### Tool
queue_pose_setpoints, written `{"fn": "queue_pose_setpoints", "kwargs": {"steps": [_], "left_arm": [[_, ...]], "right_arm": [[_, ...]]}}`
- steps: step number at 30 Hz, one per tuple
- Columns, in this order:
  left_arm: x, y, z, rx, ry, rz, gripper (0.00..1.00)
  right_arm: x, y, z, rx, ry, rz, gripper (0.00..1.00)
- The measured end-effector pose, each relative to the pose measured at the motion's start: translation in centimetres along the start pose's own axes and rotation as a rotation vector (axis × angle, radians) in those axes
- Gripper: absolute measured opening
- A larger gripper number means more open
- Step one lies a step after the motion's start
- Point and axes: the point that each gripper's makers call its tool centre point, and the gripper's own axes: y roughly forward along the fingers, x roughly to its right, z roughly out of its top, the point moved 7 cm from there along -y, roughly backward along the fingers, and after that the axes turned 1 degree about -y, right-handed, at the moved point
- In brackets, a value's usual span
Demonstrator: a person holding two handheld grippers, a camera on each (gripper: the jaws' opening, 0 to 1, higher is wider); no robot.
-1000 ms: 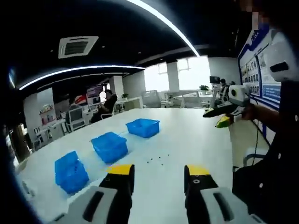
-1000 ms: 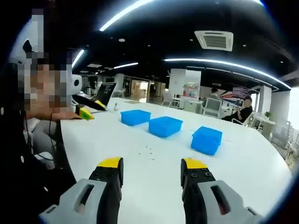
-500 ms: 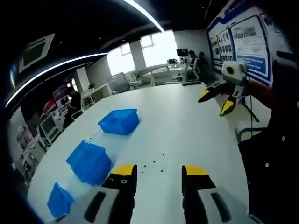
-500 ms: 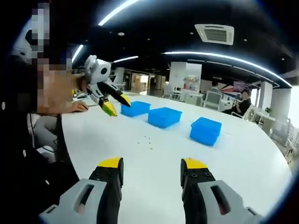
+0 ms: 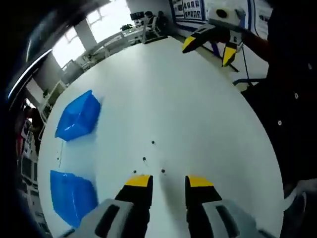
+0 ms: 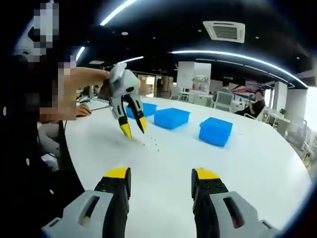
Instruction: Pick up the resistors one by one and place each resistor into its matching bin, sorting the parts by color and model until every resistor is separated into the correct bin for its type
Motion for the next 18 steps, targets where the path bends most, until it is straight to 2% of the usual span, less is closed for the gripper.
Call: {"fn": "queue_pose_setpoints", "kwargs": {"steps": [6, 9, 14, 18], "left_arm": [[-1.6, 1.1, 0.1, -0.035, 0.033, -0.066, 0.24], [-1.8, 1.6, 0.2, -0.053, 0.042, -0.099, 0.2], [-2.1, 2.2, 0.2, -0.07, 0.062, -0.113, 0.17], [-2.1, 2.5, 0.0, -0.075, 0.044, -0.142, 0.14]], "right_arm": [[0.0, -0.1, -0.4, -0.016, 0.01, -0.004, 0.5], [0.1, -0.1, -0.7, -0.023, 0.014, -0.008, 0.5], [0.2, -0.1, -0.8, -0.025, 0.018, -0.012, 0.5], [0.1, 0.0, -0.9, -0.031, 0.017, -0.007, 0.5]]}}
